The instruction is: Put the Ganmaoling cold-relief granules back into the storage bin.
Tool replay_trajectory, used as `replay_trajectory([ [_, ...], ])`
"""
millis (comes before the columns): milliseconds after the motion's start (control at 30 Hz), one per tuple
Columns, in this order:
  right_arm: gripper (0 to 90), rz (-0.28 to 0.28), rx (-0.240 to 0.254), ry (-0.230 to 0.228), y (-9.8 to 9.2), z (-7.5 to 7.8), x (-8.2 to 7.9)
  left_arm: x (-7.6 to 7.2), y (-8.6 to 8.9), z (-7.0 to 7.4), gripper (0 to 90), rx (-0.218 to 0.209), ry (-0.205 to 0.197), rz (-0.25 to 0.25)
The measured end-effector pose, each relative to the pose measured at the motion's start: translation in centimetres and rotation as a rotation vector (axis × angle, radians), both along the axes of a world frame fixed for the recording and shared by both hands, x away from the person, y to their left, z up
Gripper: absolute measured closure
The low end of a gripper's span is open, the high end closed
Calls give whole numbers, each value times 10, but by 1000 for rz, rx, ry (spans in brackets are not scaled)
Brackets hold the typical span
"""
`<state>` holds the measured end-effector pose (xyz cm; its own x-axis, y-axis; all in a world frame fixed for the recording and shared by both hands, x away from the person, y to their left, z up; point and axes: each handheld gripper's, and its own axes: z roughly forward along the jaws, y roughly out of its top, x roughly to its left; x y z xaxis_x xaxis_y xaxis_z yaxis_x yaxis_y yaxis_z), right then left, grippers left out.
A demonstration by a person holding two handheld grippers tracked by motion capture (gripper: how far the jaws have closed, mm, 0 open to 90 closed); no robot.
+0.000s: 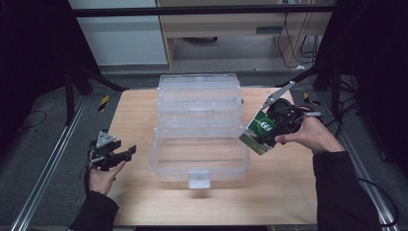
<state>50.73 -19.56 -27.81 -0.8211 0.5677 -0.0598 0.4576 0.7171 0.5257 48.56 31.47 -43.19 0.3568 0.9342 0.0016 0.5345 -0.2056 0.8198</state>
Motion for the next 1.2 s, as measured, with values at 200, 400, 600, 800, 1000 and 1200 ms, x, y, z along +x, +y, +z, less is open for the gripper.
replay_trajectory([
  [200, 174, 69, -9, -2, 12, 2, 3, 0, 0, 1, 332, -2, -2, 0],
  [400, 174, 150, -22, 14, 23, -2, 5, 0, -1, 0, 332, 0, 3, -2],
  [600, 174, 232, -38, 18, 32, -3, 12, 0, -1, 0, 332, 2, 4, -6],
  [800, 174, 305, -47, 22, 43, -5, 17, 0, 0, 0, 332, 1, 3, -6],
  [1000, 174, 367, -82, 47, 52, -12, 19, 0, 0, -1, 332, 4, 6, -8],
  [1200, 174, 408, -97, 58, 57, -18, 20, 0, -1, -1, 332, 6, 6, -10],
])
